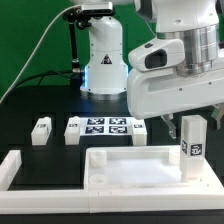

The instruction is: Assemble desk

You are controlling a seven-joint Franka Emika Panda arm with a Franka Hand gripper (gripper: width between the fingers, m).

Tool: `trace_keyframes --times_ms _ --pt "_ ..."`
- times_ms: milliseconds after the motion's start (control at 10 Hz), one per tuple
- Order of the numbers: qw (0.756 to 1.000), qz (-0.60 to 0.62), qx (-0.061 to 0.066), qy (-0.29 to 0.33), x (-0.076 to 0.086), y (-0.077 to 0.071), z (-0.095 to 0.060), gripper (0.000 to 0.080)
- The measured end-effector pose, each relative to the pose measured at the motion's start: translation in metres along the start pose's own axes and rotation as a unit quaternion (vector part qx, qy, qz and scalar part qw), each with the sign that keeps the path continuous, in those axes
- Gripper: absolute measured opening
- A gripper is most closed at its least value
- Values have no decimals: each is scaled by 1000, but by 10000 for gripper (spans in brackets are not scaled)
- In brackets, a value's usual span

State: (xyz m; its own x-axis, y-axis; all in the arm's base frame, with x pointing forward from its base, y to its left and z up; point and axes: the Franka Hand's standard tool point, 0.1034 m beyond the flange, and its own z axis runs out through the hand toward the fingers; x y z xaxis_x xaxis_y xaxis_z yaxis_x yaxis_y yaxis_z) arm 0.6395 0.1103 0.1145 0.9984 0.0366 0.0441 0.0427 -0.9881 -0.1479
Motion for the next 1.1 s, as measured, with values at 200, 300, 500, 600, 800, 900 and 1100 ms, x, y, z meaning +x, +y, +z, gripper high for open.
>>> trace_keyframes --times_ms 200,300,500,600,800,900,1100 --pt "998 63 -2 0 0 4 0 295" --pt "995 97 -2 0 0 4 0 295" --pt "983 183 -2 4 1 6 1 295" --pt "965 260 1 13 1 7 1 295" --pt "897 440 16 19 -1 5 1 295" --pt "854 519 28 19 -2 3 2 295" --pt "790 611 46 11 -5 0 2 295"
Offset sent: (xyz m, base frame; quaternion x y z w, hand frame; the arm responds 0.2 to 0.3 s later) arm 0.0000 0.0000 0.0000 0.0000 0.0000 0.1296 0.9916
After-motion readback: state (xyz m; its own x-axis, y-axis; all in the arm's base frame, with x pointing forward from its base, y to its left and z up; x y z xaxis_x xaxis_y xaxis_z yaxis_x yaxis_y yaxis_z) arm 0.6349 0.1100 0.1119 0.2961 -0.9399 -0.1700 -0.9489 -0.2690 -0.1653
